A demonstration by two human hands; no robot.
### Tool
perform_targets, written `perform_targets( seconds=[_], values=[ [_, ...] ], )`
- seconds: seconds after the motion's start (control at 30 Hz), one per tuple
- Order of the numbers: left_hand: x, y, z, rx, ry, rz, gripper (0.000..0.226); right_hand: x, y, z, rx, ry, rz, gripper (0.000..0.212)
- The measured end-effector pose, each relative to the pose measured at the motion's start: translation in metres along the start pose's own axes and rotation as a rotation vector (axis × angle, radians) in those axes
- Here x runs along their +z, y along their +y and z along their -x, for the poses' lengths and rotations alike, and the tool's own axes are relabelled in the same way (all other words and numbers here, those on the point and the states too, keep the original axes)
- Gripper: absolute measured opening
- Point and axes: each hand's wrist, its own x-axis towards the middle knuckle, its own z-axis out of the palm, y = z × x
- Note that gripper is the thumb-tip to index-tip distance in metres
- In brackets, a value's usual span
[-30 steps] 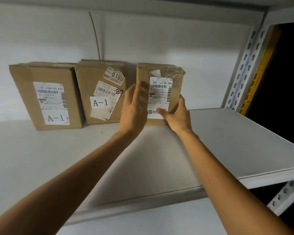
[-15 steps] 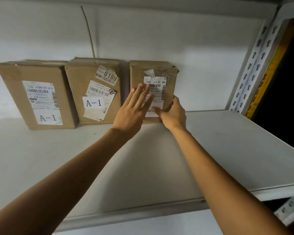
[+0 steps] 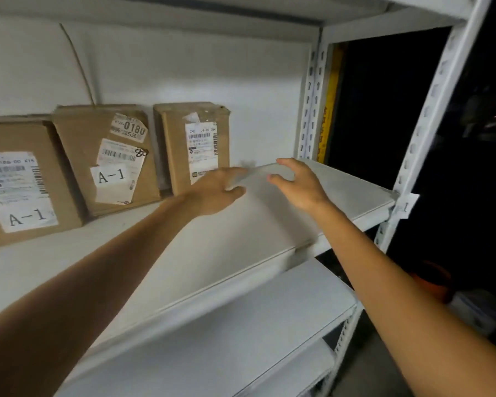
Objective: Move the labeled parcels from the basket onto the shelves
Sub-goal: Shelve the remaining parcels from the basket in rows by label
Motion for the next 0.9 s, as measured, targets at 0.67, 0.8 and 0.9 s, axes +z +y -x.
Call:
perform_targets(
  seconds=[0.67,0.8,0.9],
  values=[
    [0.155,0.254,0.157,0.545,-0.663,0.205,0.05,-0.199,0.058,0.384,0.654,0.465,0.2,0.064],
    [0.2,0.31,0.217,0.653,-0.728,0.162,0.051,-0.226,0.069,0.468,0.718,0.515,0.241,0.057],
    [0.233,0.345,0.26,0.724,-0.827,0.117,0.052,-0.242,0.08,0.533,0.797,0.535,0.243,0.055]
  ],
)
